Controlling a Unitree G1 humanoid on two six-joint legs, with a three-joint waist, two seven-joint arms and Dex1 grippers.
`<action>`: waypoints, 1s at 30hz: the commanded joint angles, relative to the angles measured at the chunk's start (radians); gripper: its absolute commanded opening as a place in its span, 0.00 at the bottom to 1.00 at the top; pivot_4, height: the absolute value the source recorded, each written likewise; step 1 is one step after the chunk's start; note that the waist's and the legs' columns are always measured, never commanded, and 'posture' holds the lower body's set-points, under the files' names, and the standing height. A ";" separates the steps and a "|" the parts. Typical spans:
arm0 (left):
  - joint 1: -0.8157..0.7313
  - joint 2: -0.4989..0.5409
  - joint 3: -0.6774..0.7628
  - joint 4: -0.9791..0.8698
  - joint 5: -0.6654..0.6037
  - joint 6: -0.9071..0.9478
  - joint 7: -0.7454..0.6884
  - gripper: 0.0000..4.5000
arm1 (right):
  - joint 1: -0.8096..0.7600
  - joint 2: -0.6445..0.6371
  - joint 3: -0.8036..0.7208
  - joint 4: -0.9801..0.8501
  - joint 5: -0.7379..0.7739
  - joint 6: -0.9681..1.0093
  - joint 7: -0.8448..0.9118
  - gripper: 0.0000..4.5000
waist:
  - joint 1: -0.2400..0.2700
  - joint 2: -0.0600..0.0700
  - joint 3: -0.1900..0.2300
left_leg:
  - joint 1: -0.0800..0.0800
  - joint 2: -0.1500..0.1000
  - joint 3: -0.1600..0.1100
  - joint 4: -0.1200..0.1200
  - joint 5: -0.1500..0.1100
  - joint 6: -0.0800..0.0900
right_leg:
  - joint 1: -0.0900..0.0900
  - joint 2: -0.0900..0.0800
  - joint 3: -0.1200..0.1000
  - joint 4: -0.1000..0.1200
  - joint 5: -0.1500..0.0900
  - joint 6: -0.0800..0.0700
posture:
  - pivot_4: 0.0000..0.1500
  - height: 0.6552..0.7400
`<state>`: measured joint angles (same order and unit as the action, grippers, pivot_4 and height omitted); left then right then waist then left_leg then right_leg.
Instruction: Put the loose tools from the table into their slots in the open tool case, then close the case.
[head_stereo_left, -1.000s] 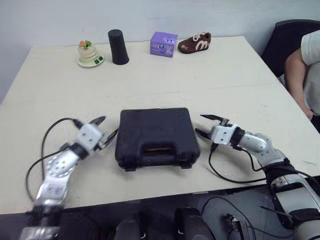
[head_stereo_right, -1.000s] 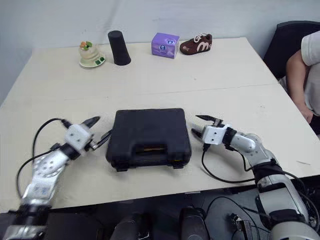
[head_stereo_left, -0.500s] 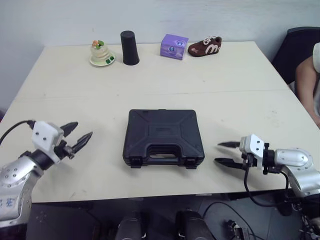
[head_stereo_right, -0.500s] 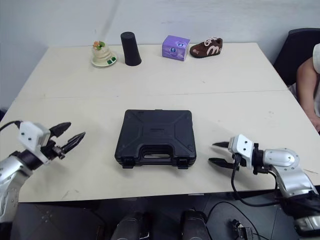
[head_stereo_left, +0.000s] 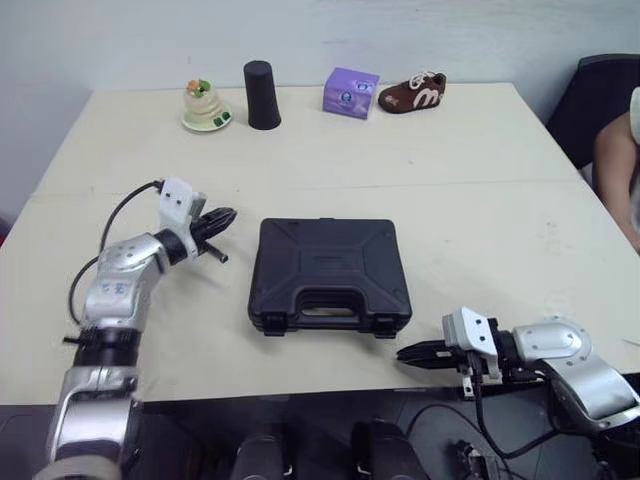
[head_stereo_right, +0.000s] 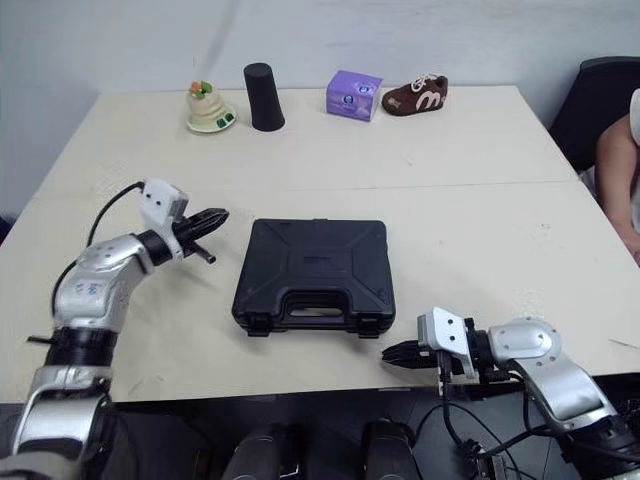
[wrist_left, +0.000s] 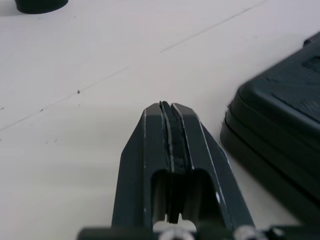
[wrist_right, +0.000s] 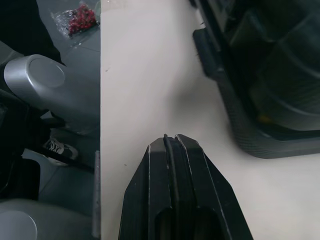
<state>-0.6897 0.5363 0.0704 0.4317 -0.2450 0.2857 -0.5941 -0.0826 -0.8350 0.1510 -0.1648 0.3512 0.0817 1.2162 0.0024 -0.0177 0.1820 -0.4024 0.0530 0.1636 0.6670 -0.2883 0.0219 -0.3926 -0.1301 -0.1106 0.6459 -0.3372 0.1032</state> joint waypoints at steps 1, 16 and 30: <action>-0.137 -0.048 -0.014 0.210 0.056 -0.089 0.023 0.01 | 0.008 0.026 -0.004 -0.037 -0.029 -0.002 -0.042 0.00 | 0.002 -0.002 0.000 | -0.001 -0.003 0.000 0.001 0.000 0.001 | 0.000 0.000 0.000 0.000 0.000 0.000 | 1.00 1.00; -0.280 -0.078 -0.031 0.596 0.087 -0.276 -0.370 0.01 | -0.133 0.071 -0.037 0.238 -0.175 -0.191 -0.115 0.00 | -0.005 -0.006 0.001 | -0.001 -0.003 0.000 0.002 0.001 0.002 | 0.000 -0.001 0.000 0.000 0.001 0.003 | 1.00 1.00; 0.010 0.028 -0.019 0.156 0.059 -0.211 -0.448 0.01 | -0.339 0.117 -0.028 0.578 -0.242 -0.376 -0.139 0.00 | -0.010 -0.006 0.001 | -0.001 -0.002 -0.001 0.004 0.001 0.003 | 0.000 -0.003 0.001 0.007 0.002 0.003 | 1.00 1.00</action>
<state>-0.6979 0.5426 0.0377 0.6781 -0.1637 0.0673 -1.0365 -0.4239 -0.7217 0.1403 0.3781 0.1357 -0.2865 1.0977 -0.0077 -0.0242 0.1833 -0.4034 0.0510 0.1623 0.6708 -0.2871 0.0245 -0.3922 -0.1330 -0.1096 0.6533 -0.3356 0.1062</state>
